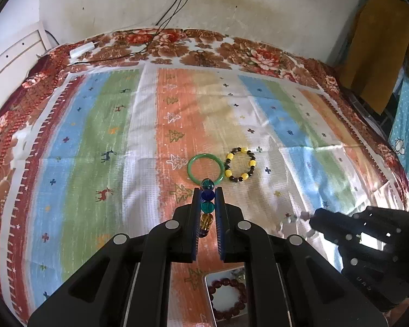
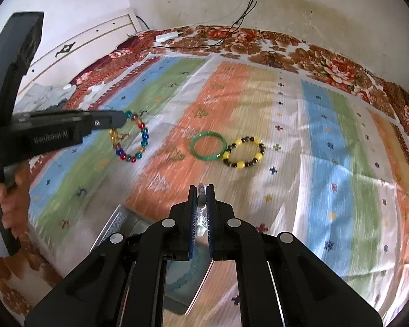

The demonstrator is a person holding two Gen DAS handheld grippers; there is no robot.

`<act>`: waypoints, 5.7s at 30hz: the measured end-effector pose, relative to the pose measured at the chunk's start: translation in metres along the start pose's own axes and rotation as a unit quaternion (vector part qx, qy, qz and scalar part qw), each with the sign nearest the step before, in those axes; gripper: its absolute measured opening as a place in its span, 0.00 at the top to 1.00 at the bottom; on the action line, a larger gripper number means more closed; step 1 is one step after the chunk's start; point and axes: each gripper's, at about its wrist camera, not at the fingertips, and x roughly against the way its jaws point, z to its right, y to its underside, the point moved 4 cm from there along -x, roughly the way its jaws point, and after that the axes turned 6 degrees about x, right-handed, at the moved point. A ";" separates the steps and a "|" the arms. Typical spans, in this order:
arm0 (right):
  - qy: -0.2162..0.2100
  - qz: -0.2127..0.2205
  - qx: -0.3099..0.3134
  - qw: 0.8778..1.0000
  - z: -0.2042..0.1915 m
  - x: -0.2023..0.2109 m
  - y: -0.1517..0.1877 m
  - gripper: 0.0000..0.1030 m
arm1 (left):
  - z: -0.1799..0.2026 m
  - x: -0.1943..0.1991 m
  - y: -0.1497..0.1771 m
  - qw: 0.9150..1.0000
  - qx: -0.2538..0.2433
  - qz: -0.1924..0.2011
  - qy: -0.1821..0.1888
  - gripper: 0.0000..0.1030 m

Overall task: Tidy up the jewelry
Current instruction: 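Carry both bracelets in the grippers back over the silver tin, then open both grippers to drop the bracelets into the tin, then move both open grippers forward toward the jade bangle and yellow bracelet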

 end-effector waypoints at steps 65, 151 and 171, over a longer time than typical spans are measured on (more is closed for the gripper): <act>0.051 0.014 -0.012 0.999 -0.010 0.032 0.047 0.57 | 0.009 0.046 0.064 0.999 -0.022 0.021 -0.037 0.49; 0.043 -0.059 -0.137 0.988 0.092 -0.125 -0.026 0.51 | -0.018 -0.145 -0.019 0.991 -0.049 -0.088 -0.084 0.46; 0.048 -0.095 -0.134 0.985 0.106 -0.171 -0.034 0.51 | -0.027 -0.185 -0.019 0.991 -0.033 -0.105 -0.080 0.45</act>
